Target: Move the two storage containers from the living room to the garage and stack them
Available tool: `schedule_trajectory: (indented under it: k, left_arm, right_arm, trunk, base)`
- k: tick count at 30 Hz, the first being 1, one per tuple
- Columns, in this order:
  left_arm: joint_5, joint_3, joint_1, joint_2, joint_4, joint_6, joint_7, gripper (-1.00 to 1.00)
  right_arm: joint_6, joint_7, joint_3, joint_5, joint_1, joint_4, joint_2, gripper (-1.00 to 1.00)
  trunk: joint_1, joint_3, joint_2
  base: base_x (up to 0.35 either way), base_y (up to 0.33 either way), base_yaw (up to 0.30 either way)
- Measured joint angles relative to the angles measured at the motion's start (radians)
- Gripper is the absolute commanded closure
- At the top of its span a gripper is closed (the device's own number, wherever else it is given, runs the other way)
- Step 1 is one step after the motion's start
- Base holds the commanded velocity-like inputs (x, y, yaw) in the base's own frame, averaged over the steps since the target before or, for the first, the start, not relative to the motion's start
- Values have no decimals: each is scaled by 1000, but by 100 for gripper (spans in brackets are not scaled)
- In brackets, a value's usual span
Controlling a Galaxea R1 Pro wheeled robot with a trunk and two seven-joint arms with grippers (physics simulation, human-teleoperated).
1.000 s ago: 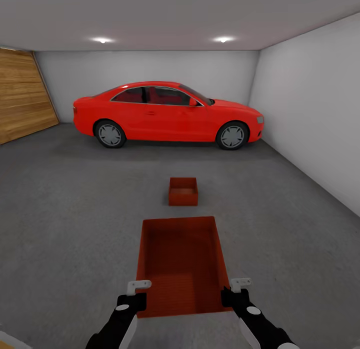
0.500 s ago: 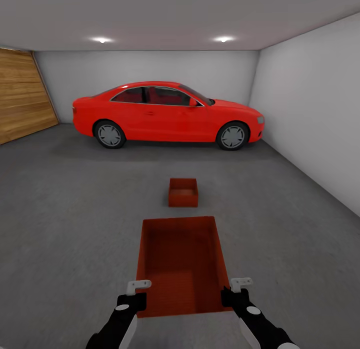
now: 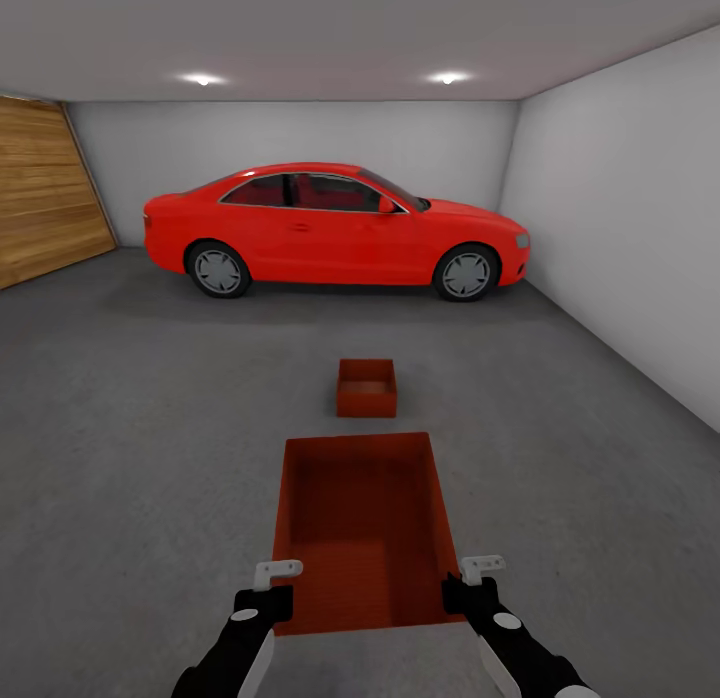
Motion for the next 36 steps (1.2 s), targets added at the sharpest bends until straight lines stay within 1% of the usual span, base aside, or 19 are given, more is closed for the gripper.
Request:
schedule_trajectory:
  k: [11,18,36]
  left_arm:
    - [0,0,0,0,0,0,0,100]
    - [0,0,0,0,0,0,0,100]
    - [0,-1,0,0,0,0,0,100]
  right_arm:
    - [0,0,0,-1,0,0,0,100]
    - [0,0,0,-1,0,0,0,100]
    - [0,0,1,-1,0,-1,0,100]
  trunk:
    - [0,0,0]
    - [0,0,0]
    - [0,0,0]
  base:
    - [0,0,22]
    - [0,0,74]
    - [0,15,3]
